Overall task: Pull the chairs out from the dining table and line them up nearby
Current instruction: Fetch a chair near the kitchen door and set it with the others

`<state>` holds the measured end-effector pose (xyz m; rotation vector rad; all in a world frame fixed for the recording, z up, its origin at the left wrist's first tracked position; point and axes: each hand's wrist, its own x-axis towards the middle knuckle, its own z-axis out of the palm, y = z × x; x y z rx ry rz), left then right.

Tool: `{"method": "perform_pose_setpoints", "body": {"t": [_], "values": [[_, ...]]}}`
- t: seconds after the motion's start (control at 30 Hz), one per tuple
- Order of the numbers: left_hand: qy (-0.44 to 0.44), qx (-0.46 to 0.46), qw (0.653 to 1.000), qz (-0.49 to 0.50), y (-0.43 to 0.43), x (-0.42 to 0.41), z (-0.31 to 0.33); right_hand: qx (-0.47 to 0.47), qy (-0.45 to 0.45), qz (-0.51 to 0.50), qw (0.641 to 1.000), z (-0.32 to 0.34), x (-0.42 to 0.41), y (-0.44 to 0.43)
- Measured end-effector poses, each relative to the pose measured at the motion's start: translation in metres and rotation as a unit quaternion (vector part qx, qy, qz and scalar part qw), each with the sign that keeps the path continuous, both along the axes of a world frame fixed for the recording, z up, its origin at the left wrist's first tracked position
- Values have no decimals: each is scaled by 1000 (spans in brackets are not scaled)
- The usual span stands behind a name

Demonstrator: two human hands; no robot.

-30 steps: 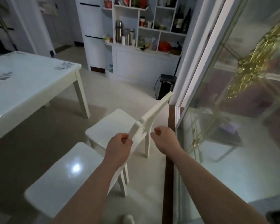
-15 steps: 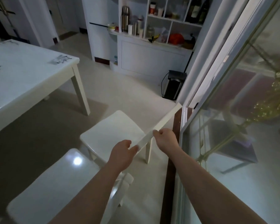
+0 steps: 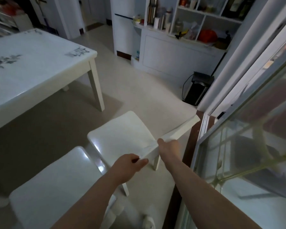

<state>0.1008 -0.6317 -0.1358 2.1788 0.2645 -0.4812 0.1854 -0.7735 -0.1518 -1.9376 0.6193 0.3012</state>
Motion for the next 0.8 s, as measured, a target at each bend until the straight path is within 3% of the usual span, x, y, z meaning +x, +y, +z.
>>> {"method": "perform_pose_setpoints", "body": {"t": [0.37,0.8], "values": [[24,-85,990,108,-27,45,9,16,-8,21,1000,-7,58,-19],[10,-92,988,127,-46,90,2,40,-21,53,998,-8,117,-35]]}}
